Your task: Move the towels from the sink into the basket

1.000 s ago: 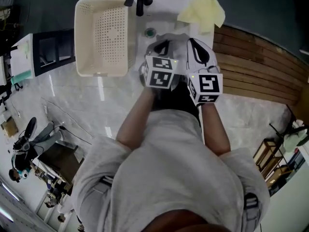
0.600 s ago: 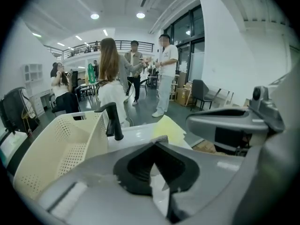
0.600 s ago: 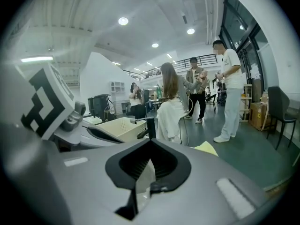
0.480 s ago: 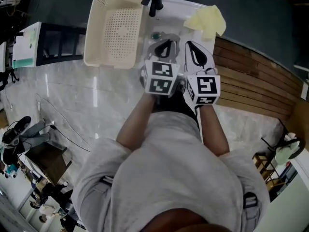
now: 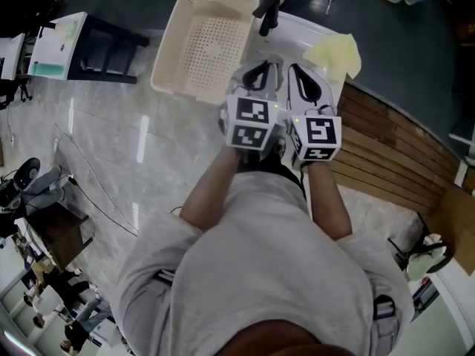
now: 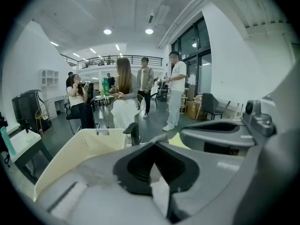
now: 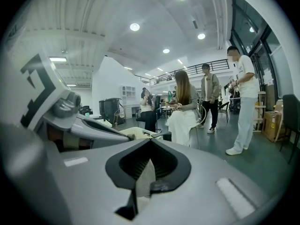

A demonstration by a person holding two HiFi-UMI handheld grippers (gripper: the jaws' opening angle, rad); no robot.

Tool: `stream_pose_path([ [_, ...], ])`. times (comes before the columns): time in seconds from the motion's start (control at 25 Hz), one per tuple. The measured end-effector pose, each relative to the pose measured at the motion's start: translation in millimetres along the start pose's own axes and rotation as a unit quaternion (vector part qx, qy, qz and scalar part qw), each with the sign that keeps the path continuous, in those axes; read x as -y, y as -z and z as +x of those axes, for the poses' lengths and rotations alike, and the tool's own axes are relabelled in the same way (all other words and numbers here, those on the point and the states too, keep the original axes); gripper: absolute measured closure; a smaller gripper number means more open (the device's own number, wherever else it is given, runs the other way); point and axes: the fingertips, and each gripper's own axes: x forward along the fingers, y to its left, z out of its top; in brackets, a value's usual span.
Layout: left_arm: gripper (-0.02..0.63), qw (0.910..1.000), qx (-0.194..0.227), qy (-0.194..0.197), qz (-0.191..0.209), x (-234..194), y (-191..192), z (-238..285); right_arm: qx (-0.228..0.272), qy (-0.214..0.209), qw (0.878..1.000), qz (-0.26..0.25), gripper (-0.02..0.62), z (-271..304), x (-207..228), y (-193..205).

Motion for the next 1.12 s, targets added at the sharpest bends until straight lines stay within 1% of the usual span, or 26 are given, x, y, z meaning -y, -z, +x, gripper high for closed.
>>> stream_pose_path([
  [0.16,0.582,0.9993,0.011,-0.034,-0.013,-32.1,-5.0,-13.9,0.001,-0.028,1.0,-0.009,0.589,18.1,-20.4,-7.1],
  [0.48,0.583,0.9944,0.013,-0.095,-0.045,-90.2,5.7,-37.0,-0.001,-0.086,0.996,-0.026,0.589,49.4,-66.0,-13.2],
  [0.76,0.582,0.9873,0.016,-0.144,-0.065,-135.9,12.9,-54.6,-0.004,-0.121,0.992,-0.035,0.589,74.7,-91.4,-14.1],
  [1.12,0.583,0.9786,0.021,-0.19,-0.077,-176.7,12.9,-78.7,0.002,-0.156,0.987,-0.044,0.589,95.3,-120.7,-24.1],
])
